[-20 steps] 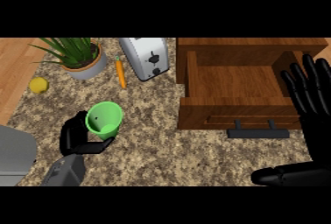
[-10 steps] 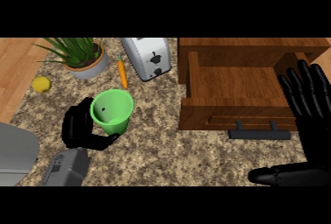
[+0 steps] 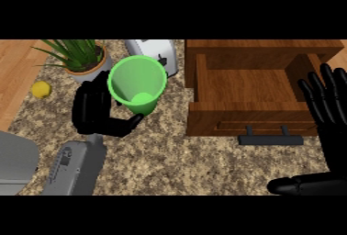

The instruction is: Pick up the cup, place it into the drawer and close the drawer

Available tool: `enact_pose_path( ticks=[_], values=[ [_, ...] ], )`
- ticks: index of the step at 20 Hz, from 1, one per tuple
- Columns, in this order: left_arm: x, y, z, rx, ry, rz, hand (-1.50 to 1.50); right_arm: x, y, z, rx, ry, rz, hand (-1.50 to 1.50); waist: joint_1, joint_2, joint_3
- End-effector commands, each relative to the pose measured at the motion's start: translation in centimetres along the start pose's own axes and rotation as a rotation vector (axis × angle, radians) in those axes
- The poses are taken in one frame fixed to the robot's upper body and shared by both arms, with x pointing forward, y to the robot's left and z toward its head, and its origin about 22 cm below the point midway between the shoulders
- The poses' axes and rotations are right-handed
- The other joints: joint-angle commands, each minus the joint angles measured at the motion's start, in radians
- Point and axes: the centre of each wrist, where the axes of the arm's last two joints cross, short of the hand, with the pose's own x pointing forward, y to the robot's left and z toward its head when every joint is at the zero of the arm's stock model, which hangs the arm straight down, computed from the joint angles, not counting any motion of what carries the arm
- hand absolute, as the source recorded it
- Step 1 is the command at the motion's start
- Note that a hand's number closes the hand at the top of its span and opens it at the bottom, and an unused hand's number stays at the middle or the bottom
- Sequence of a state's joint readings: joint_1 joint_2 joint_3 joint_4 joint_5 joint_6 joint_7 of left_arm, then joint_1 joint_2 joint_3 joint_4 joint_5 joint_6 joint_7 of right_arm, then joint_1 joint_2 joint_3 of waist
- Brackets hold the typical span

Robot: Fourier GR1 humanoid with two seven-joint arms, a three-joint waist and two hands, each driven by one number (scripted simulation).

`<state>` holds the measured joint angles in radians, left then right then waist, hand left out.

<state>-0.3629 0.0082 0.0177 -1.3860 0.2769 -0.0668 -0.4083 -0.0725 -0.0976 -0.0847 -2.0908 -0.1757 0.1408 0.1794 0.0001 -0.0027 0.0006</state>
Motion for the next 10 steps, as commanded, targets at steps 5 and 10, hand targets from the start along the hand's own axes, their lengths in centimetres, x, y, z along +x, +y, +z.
enact_pose_path(
  ticks=[5,10],
  values=[
    [4.7,-4.3,-7.3,-0.032,-0.017,-0.034,1.5,1.1,0.5,0.3,0.017,-0.013,0.02,-1.5,-0.006,0.001,-0.001],
    [4.0,-7.4,-9.0,-0.056,0.009,-0.08,1.5,0.3,1.0,-0.6,0.015,-0.011,0.008,-1.5,-0.006,0.003,-0.001]
  ],
)
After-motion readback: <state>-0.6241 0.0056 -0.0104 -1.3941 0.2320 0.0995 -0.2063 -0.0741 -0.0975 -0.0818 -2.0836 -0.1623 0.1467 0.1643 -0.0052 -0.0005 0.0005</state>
